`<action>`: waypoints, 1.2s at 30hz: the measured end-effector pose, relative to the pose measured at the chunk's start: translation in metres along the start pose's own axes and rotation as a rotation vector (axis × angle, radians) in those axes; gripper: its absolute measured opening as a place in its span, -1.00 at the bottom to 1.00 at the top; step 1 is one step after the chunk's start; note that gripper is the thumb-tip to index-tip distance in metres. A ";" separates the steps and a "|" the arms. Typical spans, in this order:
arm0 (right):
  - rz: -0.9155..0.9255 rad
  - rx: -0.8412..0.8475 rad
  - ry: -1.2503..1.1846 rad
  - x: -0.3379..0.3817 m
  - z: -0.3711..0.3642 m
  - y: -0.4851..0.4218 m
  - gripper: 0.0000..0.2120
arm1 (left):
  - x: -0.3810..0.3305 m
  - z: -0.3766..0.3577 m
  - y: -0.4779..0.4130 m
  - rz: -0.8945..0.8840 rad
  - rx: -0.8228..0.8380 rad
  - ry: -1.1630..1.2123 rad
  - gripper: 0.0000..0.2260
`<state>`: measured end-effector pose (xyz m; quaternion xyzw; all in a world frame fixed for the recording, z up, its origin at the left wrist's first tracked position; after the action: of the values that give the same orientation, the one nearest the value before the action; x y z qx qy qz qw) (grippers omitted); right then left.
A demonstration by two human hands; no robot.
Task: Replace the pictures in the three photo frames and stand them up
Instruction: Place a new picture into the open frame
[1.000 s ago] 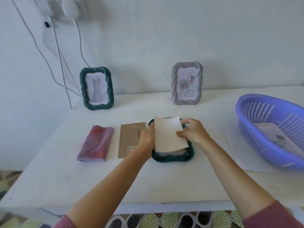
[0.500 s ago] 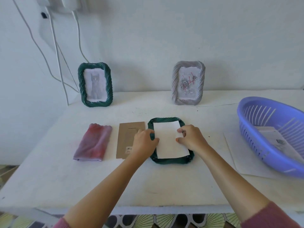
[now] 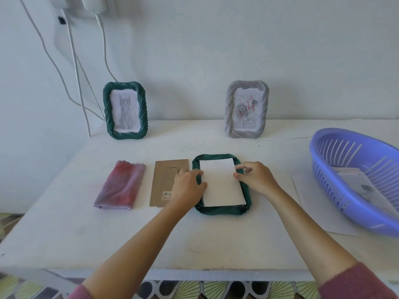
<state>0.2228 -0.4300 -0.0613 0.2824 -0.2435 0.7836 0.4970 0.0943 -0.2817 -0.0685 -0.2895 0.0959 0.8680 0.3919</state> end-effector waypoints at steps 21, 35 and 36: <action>-0.011 0.053 -0.153 -0.007 -0.014 -0.003 -0.65 | 0.004 0.019 0.002 0.047 -0.145 0.052 -0.67; -0.010 0.071 -0.144 -0.007 -0.016 -0.003 -0.65 | 0.059 0.034 -0.005 0.339 -0.022 -0.343 -0.40; -0.010 0.070 -0.143 -0.007 -0.016 -0.003 -0.65 | 0.060 0.036 -0.006 0.356 -0.025 -0.325 -0.39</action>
<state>0.2253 -0.4227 -0.0772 0.3560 -0.2496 0.7668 0.4722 0.0518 -0.2264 -0.0732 -0.1295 0.0703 0.9597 0.2391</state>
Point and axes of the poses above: each hand's wrist, its own y-axis away from the middle knuckle, its own z-axis out of the back of the hand, x = y × z, the point moved 9 cm from there along -y, towards the middle knuckle, and after that the axes turned 12 degrees about -x, right-handed, at the moved point
